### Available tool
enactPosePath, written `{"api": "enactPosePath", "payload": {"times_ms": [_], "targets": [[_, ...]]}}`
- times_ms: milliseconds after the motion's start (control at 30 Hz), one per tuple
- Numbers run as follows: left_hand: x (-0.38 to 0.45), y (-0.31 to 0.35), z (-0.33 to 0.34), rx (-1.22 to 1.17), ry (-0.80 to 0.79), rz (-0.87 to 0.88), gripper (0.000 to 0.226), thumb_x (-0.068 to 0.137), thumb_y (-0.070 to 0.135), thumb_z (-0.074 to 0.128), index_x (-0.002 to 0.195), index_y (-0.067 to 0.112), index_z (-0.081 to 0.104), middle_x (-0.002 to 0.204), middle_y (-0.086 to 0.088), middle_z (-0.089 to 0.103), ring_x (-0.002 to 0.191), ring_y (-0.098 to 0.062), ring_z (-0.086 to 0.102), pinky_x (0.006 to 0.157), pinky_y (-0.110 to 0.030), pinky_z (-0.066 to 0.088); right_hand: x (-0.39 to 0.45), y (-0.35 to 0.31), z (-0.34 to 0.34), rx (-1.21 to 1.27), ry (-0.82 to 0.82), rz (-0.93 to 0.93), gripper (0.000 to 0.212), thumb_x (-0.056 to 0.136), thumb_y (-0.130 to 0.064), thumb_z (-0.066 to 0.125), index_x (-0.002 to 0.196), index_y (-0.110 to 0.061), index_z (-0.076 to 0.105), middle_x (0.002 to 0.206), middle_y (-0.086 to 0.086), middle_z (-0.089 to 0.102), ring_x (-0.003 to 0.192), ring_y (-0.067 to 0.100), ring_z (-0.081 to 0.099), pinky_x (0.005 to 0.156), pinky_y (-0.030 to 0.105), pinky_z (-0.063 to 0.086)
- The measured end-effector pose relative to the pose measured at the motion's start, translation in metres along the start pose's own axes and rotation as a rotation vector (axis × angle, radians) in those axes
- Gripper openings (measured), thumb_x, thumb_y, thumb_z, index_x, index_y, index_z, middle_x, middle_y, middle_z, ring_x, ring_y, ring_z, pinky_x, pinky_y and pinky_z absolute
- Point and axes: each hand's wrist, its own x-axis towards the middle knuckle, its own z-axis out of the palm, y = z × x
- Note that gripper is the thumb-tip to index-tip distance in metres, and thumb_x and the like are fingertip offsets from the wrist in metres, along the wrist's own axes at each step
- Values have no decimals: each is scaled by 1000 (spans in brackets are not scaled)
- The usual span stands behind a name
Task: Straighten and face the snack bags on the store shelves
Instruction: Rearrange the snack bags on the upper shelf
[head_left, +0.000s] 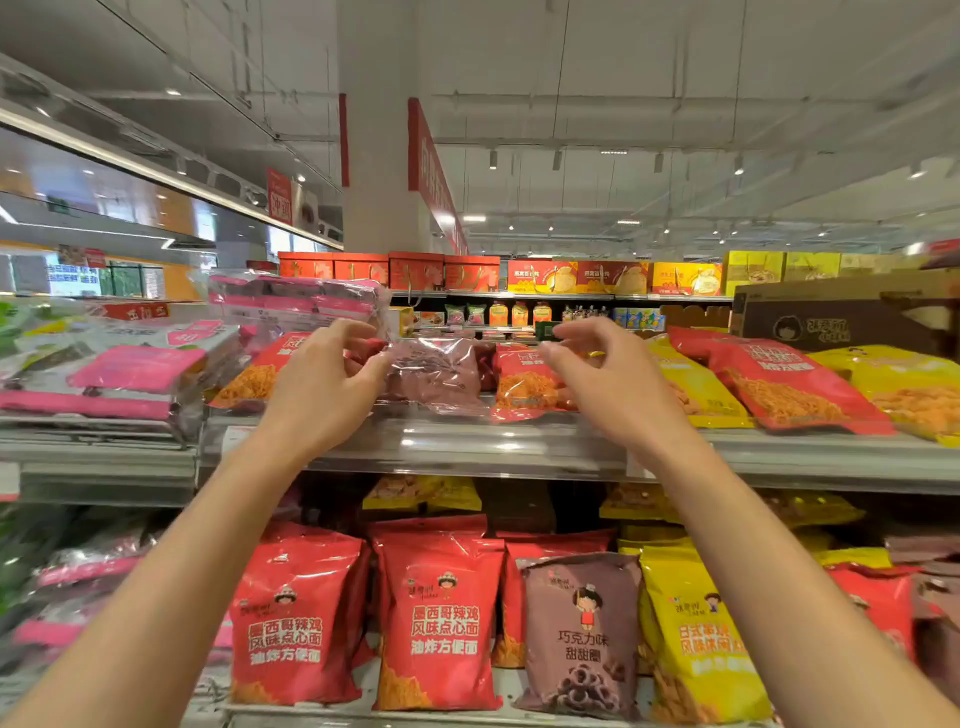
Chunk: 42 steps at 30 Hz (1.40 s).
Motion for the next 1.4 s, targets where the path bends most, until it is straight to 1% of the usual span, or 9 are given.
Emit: {"api": "enactPosePath", "payload": {"times_ms": [167, 333, 467, 667, 867, 933, 1067, 1200, 1400], "targets": [[23, -2, -1, 215, -199, -48, 44, 104, 45, 49, 132, 14, 61, 123, -4, 69, 104, -19, 58, 91, -35, 45, 41, -26, 34, -307, -181, 21, 37, 95, -47, 60, 120, -20, 64, 115, -3, 67, 105, 18, 63, 95, 44, 54], [30, -9, -1, 281, -285, -48, 49, 104, 51, 44, 108, 14, 76, 98, -6, 76, 90, -22, 67, 89, -40, 55, 61, -28, 64, -613, -247, -1, 43, 97, -51, 53, 93, -11, 69, 77, 3, 63, 79, 24, 64, 68, 35, 52], [29, -15, -2, 225, -272, -36, 47, 102, 53, 47, 107, 18, 78, 95, 0, 75, 87, -18, 66, 86, -39, 56, 60, -23, 75, -641, -266, -11, 47, 98, -52, 51, 83, -12, 70, 70, 2, 62, 76, 26, 65, 69, 38, 54], [17, -8, -3, 58, -110, -2, 34, 101, 41, 59, 115, 15, 75, 107, 4, 74, 95, -14, 66, 89, -32, 51, 54, -23, 70, -435, -252, -5, 42, 97, -44, 57, 84, -9, 76, 88, 10, 74, 82, 24, 68, 74, 38, 56], [12, -4, -4, -149, 18, -6, 41, 98, 43, 63, 132, 21, 66, 110, 13, 71, 92, 7, 63, 82, -22, 53, 38, -34, 65, -43, -163, -15, 18, 99, -34, 60, 112, -21, 64, 92, -13, 67, 82, 2, 65, 83, 36, 57], [10, -1, -3, -228, 42, -11, 44, 98, 45, 63, 135, 22, 64, 113, 16, 69, 97, 13, 60, 80, -15, 49, 34, -37, 63, 98, -158, 32, 29, 99, -37, 62, 124, -25, 53, 98, -15, 64, 77, 0, 68, 79, 27, 56], [-1, 7, -1, -344, 61, -24, 41, 97, 43, 65, 134, 25, 63, 115, 18, 70, 99, 8, 65, 82, -21, 56, 30, -34, 59, 325, -177, 128, 51, 90, -45, 72, 128, -26, 43, 116, -4, 69, 87, 8, 75, 86, 38, 62], [-16, 19, 4, -424, 50, -2, 37, 98, 41, 64, 132, 28, 64, 115, 21, 70, 98, 11, 66, 79, -10, 52, 19, -27, 47, 402, -106, 135, 62, 86, -39, 79, 132, -23, 41, 111, -7, 70, 82, 6, 75, 71, 28, 62], [-42, 38, 14, -504, -49, 30, 28, 100, 40, 61, 128, 37, 63, 120, 21, 69, 109, 3, 65, 93, -29, 54, -6, -6, 10, 435, -48, 138, 69, 82, -31, 83, 141, -20, 50, 117, -5, 74, 101, 13, 74, 91, 42, 60]]}}
